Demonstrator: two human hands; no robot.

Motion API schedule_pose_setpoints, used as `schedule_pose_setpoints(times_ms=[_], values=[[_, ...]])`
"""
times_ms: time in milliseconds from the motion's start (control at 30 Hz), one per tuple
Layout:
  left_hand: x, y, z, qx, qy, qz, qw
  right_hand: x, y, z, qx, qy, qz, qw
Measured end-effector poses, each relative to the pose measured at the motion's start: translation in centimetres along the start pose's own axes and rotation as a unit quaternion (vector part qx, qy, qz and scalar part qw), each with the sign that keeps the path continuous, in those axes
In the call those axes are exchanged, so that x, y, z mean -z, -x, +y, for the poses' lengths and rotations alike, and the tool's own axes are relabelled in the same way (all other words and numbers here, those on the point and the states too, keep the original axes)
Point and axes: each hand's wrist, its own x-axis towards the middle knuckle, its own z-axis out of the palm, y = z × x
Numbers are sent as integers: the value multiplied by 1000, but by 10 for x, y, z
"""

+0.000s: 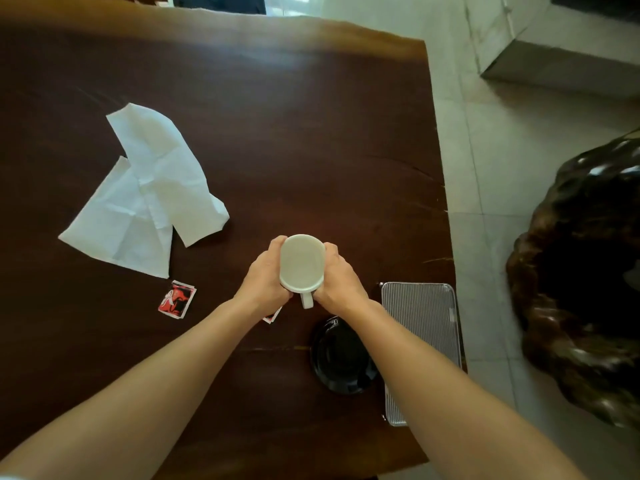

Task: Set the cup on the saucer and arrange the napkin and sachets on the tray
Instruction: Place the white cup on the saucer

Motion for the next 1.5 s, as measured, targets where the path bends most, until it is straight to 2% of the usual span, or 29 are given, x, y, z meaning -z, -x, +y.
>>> schedule_pose_setpoints(times_ms=[333, 700, 1200, 1500], values=[[-38, 74, 43, -3, -26, -24, 999, 14, 71, 42, 15, 3, -1, 1000], [-102, 114, 66, -3, -52, -42, 998, 19, 128, 106, 15, -32, 12, 999], [-146, 144, 44, 40, -49, -48, 997, -21, 163, 139, -17, -42, -7, 999], [-148, 134, 22, 59, -47, -48, 996, -30, 150, 140, -20, -33, -45, 998]])
